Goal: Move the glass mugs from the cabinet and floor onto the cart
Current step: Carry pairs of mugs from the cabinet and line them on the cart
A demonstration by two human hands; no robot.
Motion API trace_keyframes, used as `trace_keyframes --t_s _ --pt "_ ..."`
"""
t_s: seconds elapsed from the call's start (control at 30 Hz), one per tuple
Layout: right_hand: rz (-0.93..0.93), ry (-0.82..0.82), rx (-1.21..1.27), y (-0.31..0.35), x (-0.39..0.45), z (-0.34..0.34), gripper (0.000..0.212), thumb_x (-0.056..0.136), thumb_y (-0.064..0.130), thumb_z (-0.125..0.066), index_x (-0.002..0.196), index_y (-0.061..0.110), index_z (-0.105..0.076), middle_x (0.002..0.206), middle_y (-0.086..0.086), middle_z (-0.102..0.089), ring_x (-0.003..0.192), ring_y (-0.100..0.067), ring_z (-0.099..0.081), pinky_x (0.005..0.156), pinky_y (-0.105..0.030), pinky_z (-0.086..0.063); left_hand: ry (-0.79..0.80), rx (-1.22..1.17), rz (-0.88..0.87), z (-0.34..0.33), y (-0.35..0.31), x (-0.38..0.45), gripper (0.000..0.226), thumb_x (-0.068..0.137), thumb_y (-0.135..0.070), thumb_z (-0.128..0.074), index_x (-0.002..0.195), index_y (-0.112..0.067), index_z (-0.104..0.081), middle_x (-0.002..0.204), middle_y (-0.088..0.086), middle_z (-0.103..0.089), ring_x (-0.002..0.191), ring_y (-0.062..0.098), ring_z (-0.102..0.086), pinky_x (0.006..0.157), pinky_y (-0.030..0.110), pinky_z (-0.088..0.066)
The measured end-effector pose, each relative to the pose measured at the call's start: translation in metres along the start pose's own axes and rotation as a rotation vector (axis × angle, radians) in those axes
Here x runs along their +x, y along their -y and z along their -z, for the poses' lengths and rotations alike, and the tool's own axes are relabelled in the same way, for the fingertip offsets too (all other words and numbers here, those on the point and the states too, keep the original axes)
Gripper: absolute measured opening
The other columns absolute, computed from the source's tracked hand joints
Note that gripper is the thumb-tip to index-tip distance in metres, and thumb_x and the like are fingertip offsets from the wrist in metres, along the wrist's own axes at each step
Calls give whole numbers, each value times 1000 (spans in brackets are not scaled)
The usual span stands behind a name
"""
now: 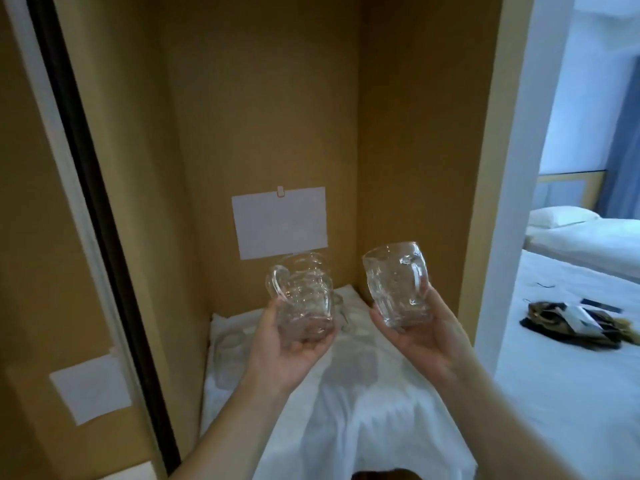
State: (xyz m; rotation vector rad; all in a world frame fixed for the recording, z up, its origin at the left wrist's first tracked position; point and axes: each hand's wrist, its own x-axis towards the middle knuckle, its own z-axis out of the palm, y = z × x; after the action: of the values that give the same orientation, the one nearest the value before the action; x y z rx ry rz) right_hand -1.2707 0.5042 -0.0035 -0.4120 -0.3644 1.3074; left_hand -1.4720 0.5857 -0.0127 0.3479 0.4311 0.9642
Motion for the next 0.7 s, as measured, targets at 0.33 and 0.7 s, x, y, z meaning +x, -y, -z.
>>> trace_keyframes --t_s 0.33,0.7 --pt "91 104 -3 34 -52 12 78 58 19 -96 129 11 -66 139 -21 -58 124 -42 -59 99 -69 -44 230 203 110 -38 50 -6 57 82 -45 -72 122 -5 -66 123 23 -66 101 41 -68 93 62 -51" --pt "289 -11 -153 164 -126 78 96 67 38 -91 148 11 -46 147 -20 -49 134 -42 -47 107 -61 -40 458 280 279 -125 169 18 56 89 -47 -62 130 -9 -64 118 18 -64 99 30 -67 91 47 -53"
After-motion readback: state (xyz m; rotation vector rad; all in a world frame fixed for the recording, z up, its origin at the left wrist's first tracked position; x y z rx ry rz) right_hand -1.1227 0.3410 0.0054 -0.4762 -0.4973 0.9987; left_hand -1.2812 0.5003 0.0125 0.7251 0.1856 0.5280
